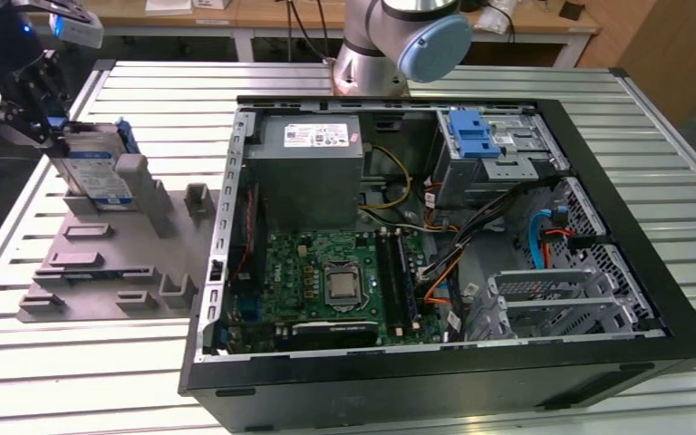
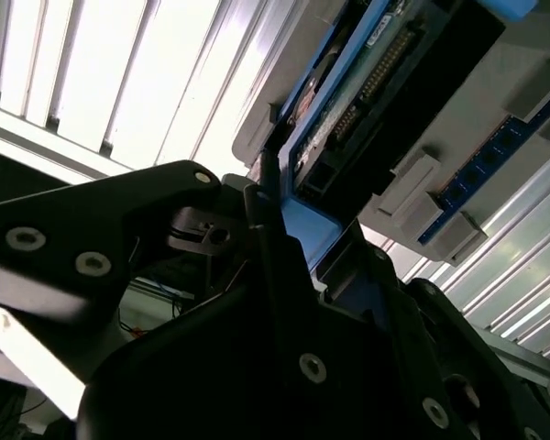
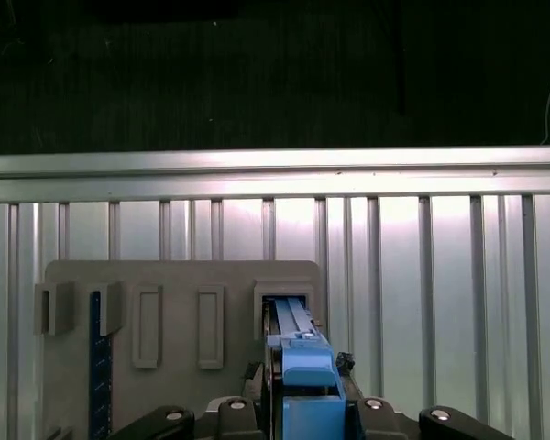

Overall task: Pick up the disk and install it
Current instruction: 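Pick up the disk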

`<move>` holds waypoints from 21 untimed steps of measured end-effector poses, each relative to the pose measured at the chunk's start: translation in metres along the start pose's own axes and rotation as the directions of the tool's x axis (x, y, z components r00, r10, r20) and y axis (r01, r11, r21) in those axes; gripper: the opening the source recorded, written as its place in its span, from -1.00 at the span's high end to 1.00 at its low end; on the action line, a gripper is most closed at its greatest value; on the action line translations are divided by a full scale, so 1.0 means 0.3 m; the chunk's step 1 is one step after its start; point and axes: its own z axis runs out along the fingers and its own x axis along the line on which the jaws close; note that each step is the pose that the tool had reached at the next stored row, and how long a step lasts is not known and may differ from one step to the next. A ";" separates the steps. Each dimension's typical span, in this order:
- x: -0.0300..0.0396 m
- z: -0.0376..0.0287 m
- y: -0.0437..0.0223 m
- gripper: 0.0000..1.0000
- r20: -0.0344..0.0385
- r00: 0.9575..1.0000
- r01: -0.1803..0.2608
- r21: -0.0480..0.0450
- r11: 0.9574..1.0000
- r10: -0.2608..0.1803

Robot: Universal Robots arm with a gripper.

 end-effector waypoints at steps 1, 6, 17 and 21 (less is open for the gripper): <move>0.000 0.000 0.000 0.08 0.000 1.000 0.000 0.000 1.000 0.000; 0.000 0.000 0.000 0.27 0.000 1.000 0.000 0.000 1.000 0.000; 0.002 0.001 0.000 0.25 -0.001 1.000 0.000 0.000 1.000 0.000; 0.003 0.000 0.000 0.12 -0.001 1.000 0.000 0.000 1.000 0.000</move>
